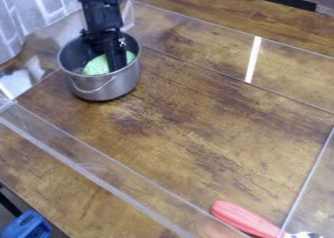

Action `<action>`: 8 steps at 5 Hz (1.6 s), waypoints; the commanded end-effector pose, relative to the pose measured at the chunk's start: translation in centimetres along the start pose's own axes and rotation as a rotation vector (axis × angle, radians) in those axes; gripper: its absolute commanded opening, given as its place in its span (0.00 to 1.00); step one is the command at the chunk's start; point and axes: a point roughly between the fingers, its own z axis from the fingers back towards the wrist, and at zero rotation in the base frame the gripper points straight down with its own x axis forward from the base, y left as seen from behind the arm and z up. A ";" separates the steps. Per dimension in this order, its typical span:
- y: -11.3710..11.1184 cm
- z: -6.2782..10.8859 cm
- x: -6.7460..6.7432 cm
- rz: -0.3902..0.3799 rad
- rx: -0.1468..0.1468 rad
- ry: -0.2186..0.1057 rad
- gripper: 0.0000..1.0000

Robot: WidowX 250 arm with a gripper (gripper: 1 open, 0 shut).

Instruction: Remove the green object from the silver pot and put it on the table

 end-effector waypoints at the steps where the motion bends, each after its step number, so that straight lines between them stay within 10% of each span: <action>1: -3.0 3.3 -0.1 -0.022 0.068 -0.062 0.00; 6: -4.1 9.2 0.3 -0.026 0.067 -0.052 0.00; 8: -7.2 7.6 2.3 0.008 0.049 -0.083 0.00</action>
